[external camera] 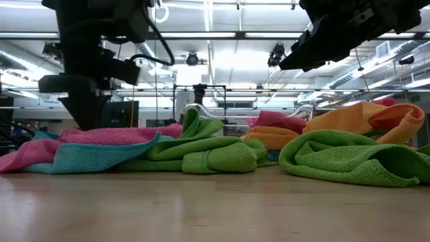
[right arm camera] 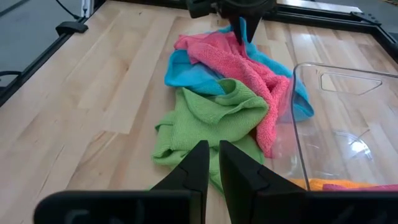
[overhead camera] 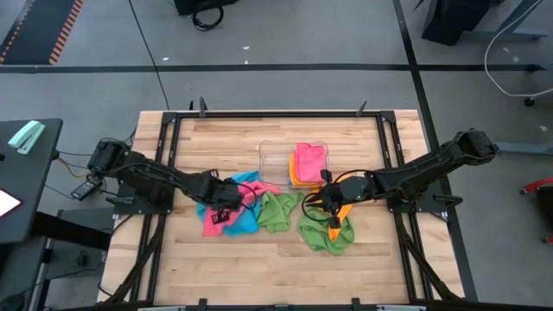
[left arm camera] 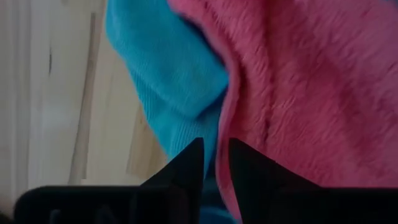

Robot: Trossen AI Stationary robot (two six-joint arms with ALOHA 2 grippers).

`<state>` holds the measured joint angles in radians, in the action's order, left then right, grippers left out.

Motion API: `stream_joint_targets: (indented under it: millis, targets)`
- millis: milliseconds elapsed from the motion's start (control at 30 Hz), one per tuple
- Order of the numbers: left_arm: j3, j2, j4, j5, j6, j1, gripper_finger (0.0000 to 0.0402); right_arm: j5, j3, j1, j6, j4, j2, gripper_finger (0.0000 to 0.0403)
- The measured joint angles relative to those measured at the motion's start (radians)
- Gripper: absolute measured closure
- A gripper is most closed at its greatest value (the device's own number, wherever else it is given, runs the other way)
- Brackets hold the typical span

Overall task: Fold microfiber towels
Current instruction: Fold the pink microfiber cloth

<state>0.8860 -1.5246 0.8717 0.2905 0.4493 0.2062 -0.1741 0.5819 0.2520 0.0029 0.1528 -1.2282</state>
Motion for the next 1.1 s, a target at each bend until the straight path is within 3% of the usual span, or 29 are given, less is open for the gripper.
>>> stream_joint_targets:
  millis: [200,333,567,867,1100]
  targets:
    - [-0.043,0.0,-0.142,-0.068,-0.067,-0.032,0.0328,0.0,0.0,0.0,0.0,0.0,0.0,0.0356]
    - [-0.059,0.0,-0.141,-0.062,-0.074,-0.049,0.0339,0.0,0.0,0.0,0.0,0.0,0.0,0.0356]
    - [-0.058,0.0,-0.138,-0.046,-0.118,-0.053,0.0391,0.0,0.0,0.0,-0.006,0.0,0.0,0.0356]
    - [0.087,0.0,0.118,0.073,-0.124,-0.052,0.0395,0.0,0.0,0.0,0.062,0.0,0.0,0.0356]
    - [0.192,0.0,0.293,0.088,-0.122,-0.05,0.0387,0.0,0.0,0.0,0.152,-0.001,0.0,0.0356]
